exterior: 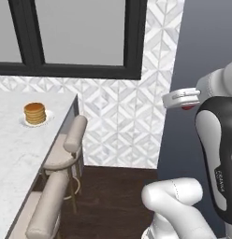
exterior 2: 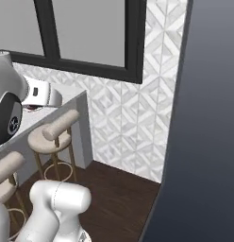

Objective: Take the strawberry from the fridge and place it on top of the pancake, located on the dining counter.

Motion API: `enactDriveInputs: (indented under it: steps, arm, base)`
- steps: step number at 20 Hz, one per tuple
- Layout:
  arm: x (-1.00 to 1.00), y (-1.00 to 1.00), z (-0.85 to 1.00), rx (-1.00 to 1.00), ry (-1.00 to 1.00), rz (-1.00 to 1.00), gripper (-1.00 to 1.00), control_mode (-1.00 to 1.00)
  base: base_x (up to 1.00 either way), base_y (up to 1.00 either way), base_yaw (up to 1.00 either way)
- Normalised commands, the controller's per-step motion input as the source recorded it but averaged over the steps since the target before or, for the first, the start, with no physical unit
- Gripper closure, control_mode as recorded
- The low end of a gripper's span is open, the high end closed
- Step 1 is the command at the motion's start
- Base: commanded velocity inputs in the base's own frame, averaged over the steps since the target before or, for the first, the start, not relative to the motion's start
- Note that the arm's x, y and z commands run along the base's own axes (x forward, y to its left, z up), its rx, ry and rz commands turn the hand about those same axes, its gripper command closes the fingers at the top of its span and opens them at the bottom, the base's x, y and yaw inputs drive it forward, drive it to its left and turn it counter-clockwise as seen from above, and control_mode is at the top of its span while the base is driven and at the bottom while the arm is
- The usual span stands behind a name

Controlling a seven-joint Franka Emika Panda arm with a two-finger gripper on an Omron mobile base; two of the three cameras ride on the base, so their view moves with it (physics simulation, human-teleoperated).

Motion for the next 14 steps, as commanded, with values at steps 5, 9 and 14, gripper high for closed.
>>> enactDriveInputs:
  steps: [5,9,14]
  arm:
    - [0.0,0.0,0.0,0.0,0.0,0.0,1.0,1.0]
    - [0.0,0.0,0.0,0.0,0.0,0.0,1.0,1.0]
    - [0.0,0.0,0.0,0.0,0.0,0.0,1.0,1.0]
  base:
    - [1.0,-0.29,0.41]
    - [1.0,-0.16,0.42]
    - [0.99,-0.09,0.46]
